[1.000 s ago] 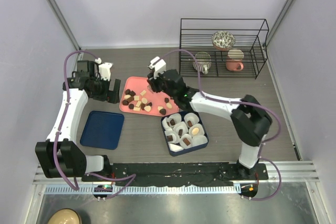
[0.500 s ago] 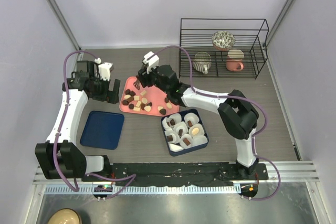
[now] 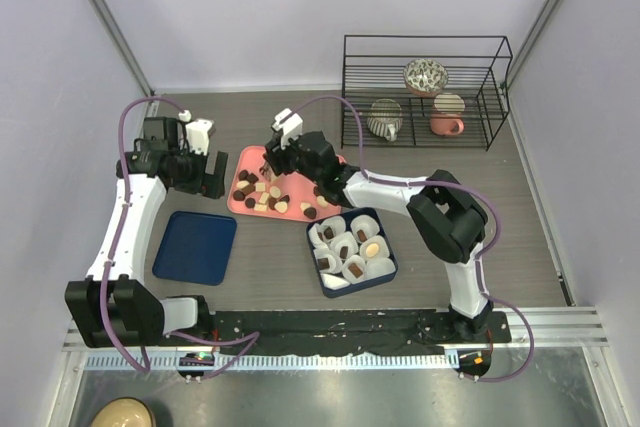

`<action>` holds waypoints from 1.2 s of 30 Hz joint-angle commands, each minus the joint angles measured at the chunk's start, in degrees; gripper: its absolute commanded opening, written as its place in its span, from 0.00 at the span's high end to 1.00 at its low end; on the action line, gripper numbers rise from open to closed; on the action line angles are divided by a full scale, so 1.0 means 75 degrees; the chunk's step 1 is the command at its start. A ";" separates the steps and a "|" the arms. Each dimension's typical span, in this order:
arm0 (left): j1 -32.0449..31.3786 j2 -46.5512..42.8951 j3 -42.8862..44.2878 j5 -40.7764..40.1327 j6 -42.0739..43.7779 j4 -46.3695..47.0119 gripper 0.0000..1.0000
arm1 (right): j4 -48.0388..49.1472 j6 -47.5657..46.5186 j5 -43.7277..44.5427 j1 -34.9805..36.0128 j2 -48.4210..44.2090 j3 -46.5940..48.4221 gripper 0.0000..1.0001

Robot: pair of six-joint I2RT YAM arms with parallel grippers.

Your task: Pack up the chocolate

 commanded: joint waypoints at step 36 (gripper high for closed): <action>0.0041 -0.0217 -0.0346 -0.0002 0.0124 0.0211 0.00 | -0.5307 0.1033 0.2379 0.0360 -0.6984 -0.3045 0.69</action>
